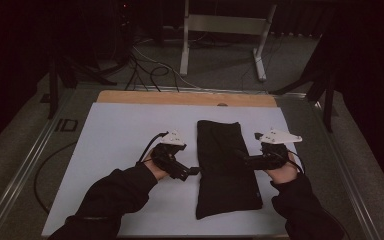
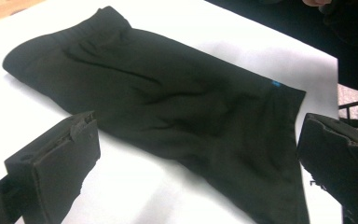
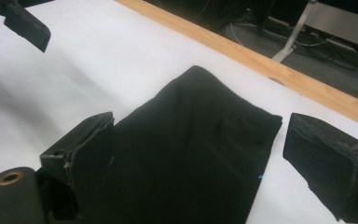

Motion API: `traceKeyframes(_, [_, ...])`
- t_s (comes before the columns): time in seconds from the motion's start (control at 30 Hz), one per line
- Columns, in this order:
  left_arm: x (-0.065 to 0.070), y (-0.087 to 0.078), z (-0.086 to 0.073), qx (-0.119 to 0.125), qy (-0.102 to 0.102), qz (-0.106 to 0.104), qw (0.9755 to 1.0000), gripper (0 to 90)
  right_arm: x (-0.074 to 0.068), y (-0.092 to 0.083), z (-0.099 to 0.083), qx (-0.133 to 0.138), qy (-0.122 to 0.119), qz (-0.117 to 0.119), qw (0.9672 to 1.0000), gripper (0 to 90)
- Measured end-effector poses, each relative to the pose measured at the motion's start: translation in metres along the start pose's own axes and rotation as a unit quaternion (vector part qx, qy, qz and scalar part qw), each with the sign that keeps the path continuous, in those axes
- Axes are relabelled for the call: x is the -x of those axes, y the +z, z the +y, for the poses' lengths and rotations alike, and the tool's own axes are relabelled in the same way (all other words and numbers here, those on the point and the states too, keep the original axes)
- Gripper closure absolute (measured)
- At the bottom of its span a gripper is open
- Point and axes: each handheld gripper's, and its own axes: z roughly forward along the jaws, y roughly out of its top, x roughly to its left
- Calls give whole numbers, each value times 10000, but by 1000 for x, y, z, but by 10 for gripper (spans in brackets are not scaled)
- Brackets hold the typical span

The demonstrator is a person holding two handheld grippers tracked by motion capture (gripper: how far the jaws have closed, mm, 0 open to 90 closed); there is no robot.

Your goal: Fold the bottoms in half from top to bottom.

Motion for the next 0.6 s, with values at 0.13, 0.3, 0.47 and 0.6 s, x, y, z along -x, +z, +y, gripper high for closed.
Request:
traceKeyframes(0.13, [-6, 2, 2, 14, -31, 103, 9999, 1, 5, 6, 2, 1, -35, -112, 9999, 94])
traceKeyframes(0.3, [-13, 4, 5, 8, -67, 201, 9998, 1, 13, 17, 5, -15, 10, -142, 9999, 94])
traceKeyframes(0.47, [-20, 9, 8, 48, -124, 276, 9995, 0, 20, 28, 9, -14, 72, -161, 9998, 94])
traceKeyframes(0.6, [-27, 13, 10, 63, -171, 359, 9992, 1, 25, 37, 12, -34, 103, -193, 9998, 94])
